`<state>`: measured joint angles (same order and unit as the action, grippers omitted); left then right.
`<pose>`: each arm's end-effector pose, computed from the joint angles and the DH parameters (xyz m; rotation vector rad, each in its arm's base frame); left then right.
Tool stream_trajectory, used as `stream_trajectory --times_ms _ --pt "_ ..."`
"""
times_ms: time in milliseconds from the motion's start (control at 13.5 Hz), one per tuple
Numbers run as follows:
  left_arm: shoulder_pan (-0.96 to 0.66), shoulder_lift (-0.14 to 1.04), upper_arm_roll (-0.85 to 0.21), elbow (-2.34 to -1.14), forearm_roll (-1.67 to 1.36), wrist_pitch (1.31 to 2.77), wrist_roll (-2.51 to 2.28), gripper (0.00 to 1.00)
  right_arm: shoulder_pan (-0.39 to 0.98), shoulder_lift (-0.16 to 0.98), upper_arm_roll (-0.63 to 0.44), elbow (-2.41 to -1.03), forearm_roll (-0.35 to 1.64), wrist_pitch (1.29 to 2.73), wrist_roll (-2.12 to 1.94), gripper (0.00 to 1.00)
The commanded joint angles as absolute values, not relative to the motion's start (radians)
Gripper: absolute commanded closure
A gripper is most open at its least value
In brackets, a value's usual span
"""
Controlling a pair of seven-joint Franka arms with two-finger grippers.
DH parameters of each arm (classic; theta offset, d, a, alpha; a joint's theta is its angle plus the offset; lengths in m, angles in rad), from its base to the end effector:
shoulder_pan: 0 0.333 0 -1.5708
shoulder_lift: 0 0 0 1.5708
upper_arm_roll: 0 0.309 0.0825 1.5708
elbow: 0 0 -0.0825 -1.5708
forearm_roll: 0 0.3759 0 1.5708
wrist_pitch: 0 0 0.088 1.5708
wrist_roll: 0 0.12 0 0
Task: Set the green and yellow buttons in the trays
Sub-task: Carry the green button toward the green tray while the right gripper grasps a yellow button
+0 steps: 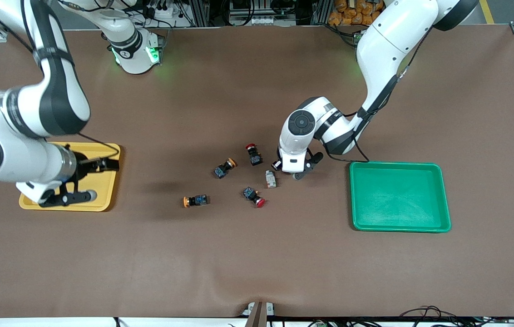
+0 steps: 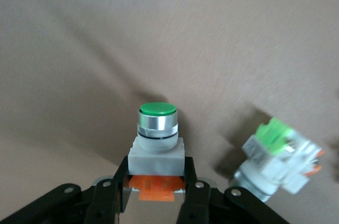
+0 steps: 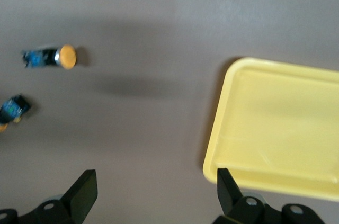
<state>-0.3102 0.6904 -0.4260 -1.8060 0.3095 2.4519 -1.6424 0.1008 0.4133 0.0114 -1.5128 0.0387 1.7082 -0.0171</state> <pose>0.4895 -0.4191 0.1784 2.8634 1.1428 -0.0745 0.6364 0.0750 0.3934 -3.0855 -0.1843 0.3408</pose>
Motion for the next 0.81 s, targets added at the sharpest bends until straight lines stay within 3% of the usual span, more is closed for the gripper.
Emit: stream_trajectory --times_ms 0,296,739 --pt "-0.281 0.637 -0.425 -1.805 0.359 2.447 -1.634 1.00 0.100 0.457 0.020 -1.470 0.035 1.741 0.018 0.00" --pt "-0.253 0.595 -0.426 -1.793 0.371 2.396 -1.592 1.00 0.167 0.503 0.026 -1.450 0.040 1.782 0.450 0.00" --pt "-0.232 0.591 -0.426 -1.720 0.371 2.286 -1.543 1.00 0.293 0.563 0.026 -1.448 0.135 1.977 1.033 0.00"
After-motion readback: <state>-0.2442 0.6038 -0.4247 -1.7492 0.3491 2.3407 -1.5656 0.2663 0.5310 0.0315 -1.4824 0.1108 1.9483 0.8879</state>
